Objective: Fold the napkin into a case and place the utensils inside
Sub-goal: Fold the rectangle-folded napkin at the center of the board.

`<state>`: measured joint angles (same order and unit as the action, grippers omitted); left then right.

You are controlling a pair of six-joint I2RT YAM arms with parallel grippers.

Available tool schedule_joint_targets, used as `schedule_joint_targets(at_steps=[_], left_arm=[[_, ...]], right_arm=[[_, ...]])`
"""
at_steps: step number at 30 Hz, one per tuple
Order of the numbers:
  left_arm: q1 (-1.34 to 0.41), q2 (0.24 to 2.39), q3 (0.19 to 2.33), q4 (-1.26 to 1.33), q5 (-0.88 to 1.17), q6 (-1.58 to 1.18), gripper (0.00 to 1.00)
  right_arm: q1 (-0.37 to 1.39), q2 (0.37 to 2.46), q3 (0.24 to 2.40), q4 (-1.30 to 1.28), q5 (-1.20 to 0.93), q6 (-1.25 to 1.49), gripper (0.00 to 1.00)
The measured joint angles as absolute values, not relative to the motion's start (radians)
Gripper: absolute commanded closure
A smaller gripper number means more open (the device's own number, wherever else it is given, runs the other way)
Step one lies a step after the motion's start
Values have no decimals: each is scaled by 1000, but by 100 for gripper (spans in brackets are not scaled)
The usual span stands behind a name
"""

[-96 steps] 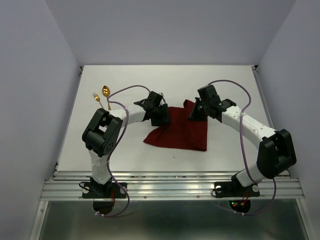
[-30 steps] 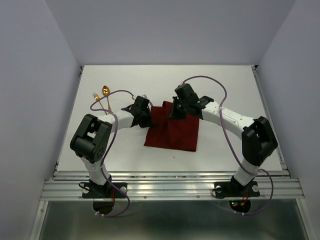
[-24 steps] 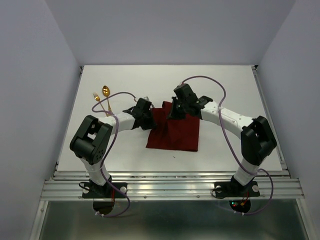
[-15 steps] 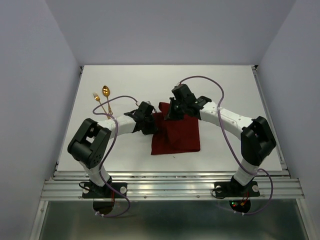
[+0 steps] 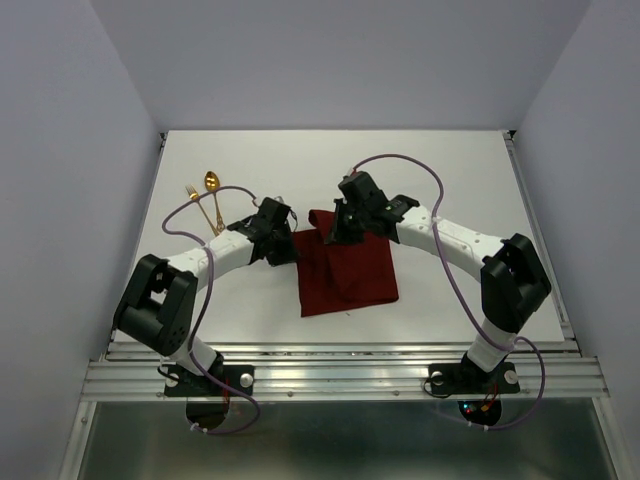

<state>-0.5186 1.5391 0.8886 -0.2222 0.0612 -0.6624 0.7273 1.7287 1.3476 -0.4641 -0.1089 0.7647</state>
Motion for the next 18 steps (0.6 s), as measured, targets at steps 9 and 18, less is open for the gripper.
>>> schedule_joint_targets(at_steps=[9, 18], left_arm=[[-498, 1583, 857, -227, 59, -654, 100], [-506, 1629, 859, -160, 107, -656, 100]], right_arm=[[728, 1729, 1347, -464, -109, 764, 99], [757, 1729, 1348, -471, -107, 764, 99]])
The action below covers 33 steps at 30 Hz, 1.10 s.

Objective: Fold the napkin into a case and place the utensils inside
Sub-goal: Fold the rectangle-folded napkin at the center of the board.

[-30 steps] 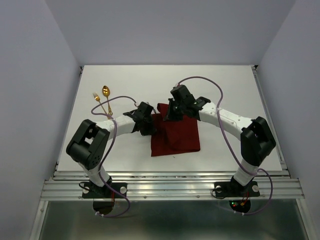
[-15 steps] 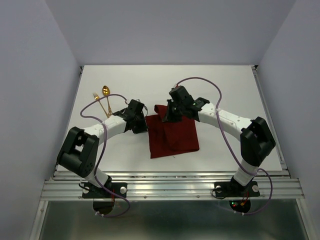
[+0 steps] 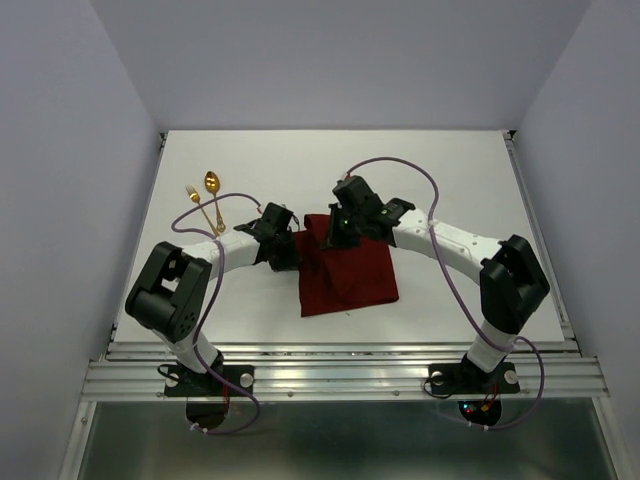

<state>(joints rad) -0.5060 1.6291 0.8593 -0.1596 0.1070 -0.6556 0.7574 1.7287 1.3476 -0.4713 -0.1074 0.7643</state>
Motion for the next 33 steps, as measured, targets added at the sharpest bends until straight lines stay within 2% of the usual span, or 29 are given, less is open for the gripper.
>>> schedule_joint_targets(at_steps=[33], left_arm=[[-509, 1636, 851, -120, 130, -659, 100]], right_arm=[[822, 1907, 1476, -509, -117, 761, 99]])
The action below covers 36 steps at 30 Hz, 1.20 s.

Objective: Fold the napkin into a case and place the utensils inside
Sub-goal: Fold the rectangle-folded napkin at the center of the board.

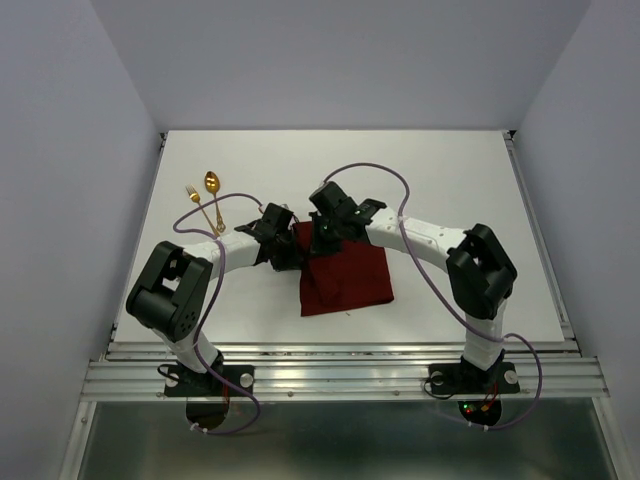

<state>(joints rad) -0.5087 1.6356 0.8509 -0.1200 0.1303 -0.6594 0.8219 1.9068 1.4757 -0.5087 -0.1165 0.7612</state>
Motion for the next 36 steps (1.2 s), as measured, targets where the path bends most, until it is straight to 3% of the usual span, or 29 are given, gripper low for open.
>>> schedule_joint_targets(at_steps=[21, 26, 27, 28, 30, 36], left_arm=[[-509, 1636, 849, -116, 131, -659, 100], [-509, 1634, 848, -117, 129, -659, 100], [-509, 1634, 848, -118, 127, -659, 98], [-509, 1630, 848, -126, 119, -659, 93], [-509, 1621, 848, -147, 96, -658, 89], [-509, 1579, 844, -241, 1, -645, 87]], right_arm=[[846, 1950, 1546, -508, -129, 756, 99], [846, 1956, 1548, -505, -128, 752, 76], [846, 1956, 1548, -506, -125, 752, 71], [846, 1956, 1548, -509, -123, 752, 60], [847, 1956, 1547, -515, -108, 744, 50], [848, 1897, 1487, -518, -55, 741, 44]])
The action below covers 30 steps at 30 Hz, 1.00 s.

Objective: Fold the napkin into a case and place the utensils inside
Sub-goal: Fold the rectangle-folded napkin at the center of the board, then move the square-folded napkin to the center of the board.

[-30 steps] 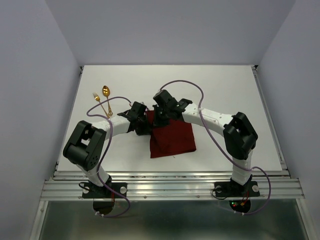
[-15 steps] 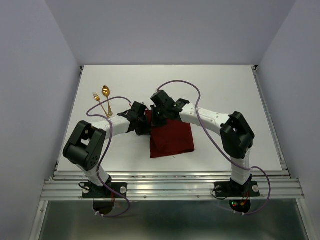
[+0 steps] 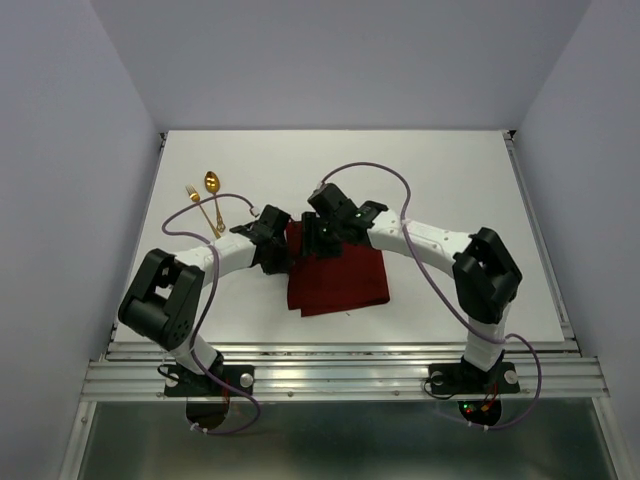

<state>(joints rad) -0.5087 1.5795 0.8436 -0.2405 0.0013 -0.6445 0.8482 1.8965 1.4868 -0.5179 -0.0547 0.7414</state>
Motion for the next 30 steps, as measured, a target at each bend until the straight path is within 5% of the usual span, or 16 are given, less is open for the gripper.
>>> schedule_joint_targets(at_steps=[10, 13, 17, 19, 30], left_arm=[[-508, 1452, 841, -373, -87, -636, 82], [-508, 1396, 831, -382, -81, -636, 68], [-509, 1307, 776, -375, -33, -645, 32], [-509, 1258, 740, -367, 9, -657, 28], [-535, 1287, 607, -270, 153, -701, 43]], right_arm=[[797, 1614, 1279, -509, 35, 737, 46], [790, 1599, 1227, -512, 54, 738, 45], [777, 1575, 1135, -524, 80, 739, 44], [743, 1544, 1094, -533, 79, 738, 39], [539, 1453, 960, -522, -27, 654, 32]])
